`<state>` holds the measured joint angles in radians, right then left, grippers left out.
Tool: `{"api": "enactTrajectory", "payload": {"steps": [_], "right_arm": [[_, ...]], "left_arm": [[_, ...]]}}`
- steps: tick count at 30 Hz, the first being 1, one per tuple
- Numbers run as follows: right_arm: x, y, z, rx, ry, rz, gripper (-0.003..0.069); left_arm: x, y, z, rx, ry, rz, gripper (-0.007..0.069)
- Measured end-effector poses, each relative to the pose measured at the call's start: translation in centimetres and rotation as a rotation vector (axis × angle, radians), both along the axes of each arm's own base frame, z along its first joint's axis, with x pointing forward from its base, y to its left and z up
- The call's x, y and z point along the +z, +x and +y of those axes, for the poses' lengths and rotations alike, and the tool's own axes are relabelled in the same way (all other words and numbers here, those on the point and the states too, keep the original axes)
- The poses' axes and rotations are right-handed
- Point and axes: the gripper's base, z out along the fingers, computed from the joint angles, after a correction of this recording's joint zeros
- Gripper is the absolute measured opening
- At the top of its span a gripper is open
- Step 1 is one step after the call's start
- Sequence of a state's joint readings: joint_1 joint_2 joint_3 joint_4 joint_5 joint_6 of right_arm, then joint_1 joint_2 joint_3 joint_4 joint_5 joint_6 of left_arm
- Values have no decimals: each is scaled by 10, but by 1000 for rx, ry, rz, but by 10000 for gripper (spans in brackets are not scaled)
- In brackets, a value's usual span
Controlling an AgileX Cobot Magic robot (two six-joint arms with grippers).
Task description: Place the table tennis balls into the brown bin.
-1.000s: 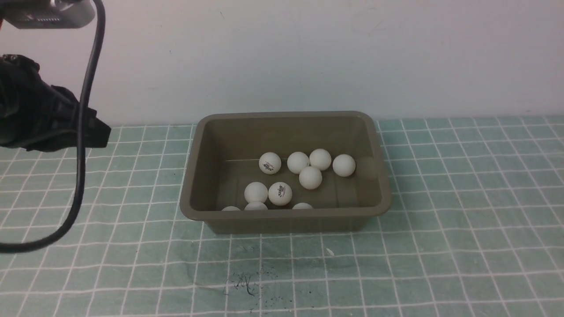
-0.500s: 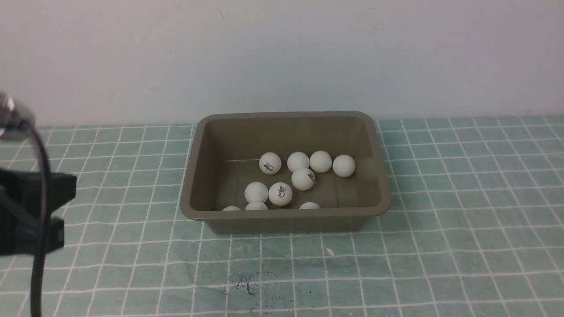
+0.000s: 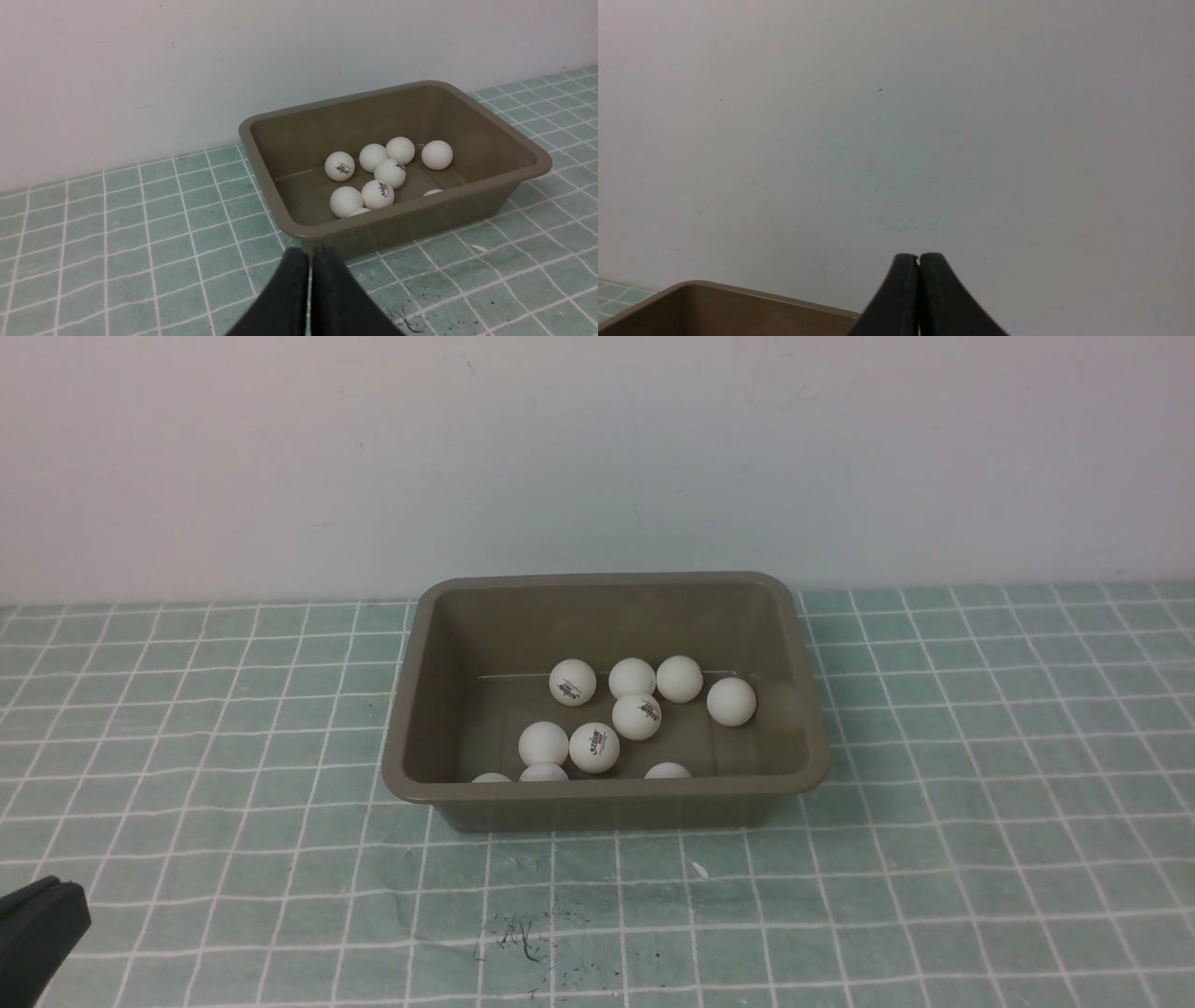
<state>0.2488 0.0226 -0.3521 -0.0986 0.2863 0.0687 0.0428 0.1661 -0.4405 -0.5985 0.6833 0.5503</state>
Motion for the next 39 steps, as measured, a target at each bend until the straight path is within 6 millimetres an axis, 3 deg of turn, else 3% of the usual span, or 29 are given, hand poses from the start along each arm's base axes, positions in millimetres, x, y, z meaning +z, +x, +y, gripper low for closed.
{"api": "enactTrajectory", "payload": {"steps": [13,18,19,27,39], "right_arm": [[0,0,0,0,-1,1,-13],[0,0,0,0,-1,1,-13],[0,0,0,0,-1,1,-13],[0,0,0,0,-1,1,-13],[0,0,0,0,-1,1,-13]], "left_arm": [[-9,-2,2,26,9,-41,-5],[-50,8,17,192,30,-90,-5],[-66,10,21,226,48,-75,-5],[-123,14,27,289,57,48,-5],[-126,14,26,238,106,59,-5]]}}
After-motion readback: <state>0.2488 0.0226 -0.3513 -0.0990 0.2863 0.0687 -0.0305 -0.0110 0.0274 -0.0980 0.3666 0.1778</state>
